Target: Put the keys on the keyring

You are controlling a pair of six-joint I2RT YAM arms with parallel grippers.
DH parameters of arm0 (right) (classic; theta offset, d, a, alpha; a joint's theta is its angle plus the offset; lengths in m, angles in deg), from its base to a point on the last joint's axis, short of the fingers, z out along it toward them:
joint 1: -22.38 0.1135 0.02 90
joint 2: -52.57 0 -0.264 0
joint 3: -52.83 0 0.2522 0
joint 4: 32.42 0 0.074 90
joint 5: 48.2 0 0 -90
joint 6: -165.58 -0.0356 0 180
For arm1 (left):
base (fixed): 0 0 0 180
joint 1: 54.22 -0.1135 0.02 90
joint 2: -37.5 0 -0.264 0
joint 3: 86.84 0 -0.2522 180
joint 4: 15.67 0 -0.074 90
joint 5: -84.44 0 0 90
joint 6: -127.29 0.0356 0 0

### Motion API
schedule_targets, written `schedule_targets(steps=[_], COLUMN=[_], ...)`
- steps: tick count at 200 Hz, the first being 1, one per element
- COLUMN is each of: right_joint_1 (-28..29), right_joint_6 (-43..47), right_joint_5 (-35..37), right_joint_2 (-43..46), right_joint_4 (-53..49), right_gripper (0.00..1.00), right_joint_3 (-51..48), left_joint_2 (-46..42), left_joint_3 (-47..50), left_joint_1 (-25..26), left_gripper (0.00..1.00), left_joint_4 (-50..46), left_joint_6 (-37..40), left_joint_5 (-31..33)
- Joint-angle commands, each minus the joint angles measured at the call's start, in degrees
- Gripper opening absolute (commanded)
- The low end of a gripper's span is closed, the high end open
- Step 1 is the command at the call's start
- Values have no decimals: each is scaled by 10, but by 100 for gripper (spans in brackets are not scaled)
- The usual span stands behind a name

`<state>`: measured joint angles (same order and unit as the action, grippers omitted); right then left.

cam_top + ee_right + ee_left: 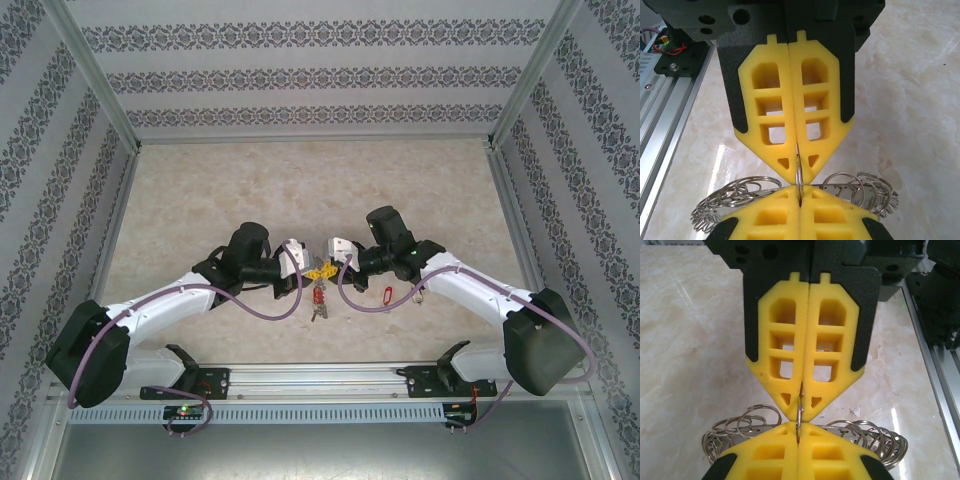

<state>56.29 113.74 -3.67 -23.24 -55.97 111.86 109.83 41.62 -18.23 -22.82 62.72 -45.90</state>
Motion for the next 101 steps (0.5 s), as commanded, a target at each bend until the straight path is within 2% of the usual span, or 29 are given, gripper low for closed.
schedule_targets(steps=[1, 20, 31, 42, 66, 88, 101], right_joint_1=[9, 8, 4, -3, -33, -65, -75], right_joint_6=[7, 1, -6, -20, -103, -251, -380], right_joint_5=[-31, -18, -8, -3, 21, 124, 268], right_joint_2=[-1, 6, 18, 38, 105, 172, 197], right_joint_4=[7, 4, 2, 3, 28, 70, 52], right_gripper=[0, 5, 16, 18, 26, 35, 40], right_joint_3=[23, 18, 13, 2, -39, -82, -89], left_joint_2=[5, 0, -4, -8, -16, -18, -17], left_joint_3=[-15, -4, 2, 7, 23, 30, 31], left_joint_1=[-1, -2, -2, -2, -2, -1, -2], left_gripper=[0, 0, 0, 0, 0, 0, 0], left_joint_4=[4, 34, 48, 58, 91, 109, 113], left_joint_6=[4, -15, -23, -30, -48, -58, -62], left_joint_5=[-5, 1, 8, 13, 22, 20, 15])
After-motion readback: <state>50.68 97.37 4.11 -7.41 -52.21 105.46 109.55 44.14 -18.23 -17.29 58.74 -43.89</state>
